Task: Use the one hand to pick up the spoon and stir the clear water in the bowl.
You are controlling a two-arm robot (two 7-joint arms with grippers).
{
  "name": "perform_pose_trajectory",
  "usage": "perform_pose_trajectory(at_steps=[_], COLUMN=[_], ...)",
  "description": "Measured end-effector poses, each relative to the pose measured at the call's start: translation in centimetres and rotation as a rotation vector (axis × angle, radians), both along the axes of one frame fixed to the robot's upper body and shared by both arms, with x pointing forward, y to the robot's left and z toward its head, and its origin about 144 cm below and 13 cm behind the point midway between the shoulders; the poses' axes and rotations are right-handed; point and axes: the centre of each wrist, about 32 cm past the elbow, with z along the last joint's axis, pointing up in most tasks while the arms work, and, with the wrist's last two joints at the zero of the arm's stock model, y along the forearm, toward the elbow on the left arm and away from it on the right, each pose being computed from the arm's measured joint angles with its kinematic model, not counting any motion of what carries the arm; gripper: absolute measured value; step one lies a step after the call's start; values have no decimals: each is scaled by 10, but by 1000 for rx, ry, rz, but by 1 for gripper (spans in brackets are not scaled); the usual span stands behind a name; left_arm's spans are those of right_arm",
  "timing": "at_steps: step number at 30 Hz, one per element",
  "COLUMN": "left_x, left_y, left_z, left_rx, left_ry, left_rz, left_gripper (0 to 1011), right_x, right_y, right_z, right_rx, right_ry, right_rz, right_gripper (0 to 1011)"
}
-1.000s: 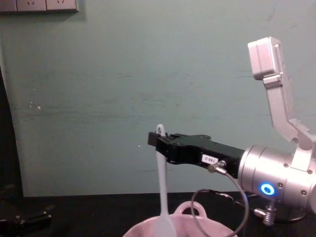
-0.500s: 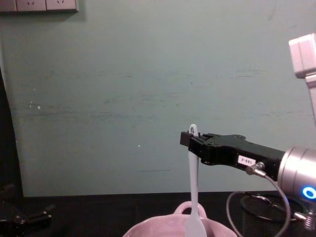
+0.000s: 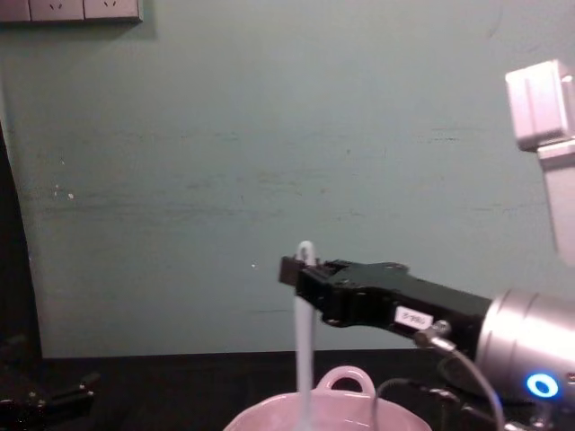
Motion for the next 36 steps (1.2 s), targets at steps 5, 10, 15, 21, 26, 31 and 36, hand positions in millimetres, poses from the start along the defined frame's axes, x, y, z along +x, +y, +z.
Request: perform_pose_trajectory(at_steps=[5, 10, 15, 21, 26, 31, 36], left_x=[0, 0, 0, 0, 0, 0, 0], left_y=[0, 0, 0, 0, 0, 0, 0], left_z=[0, 0, 0, 0, 0, 0, 0], left_rx=[0, 0, 0, 0, 0, 0, 0], left_ry=[0, 0, 0, 0, 0, 0, 0], left_rz=[0, 0, 0, 0, 0, 0, 0], left_gripper=[1011, 1011, 1011, 1011, 1011, 1011, 1011], right_x=[4, 13, 24, 39, 47, 48, 43], right_y=[17, 28, 35, 35, 24, 4, -12], right_z=[2, 3, 4, 2, 1, 2, 3], right_rx=[10, 13, 9, -4, -8, -8, -12], right_ry=[-4, -9, -9, -4, -4, -8, -13], right_rz=[41, 57, 61, 39, -4, -67, -100], right_gripper=[110, 110, 110, 110, 110, 110, 110])
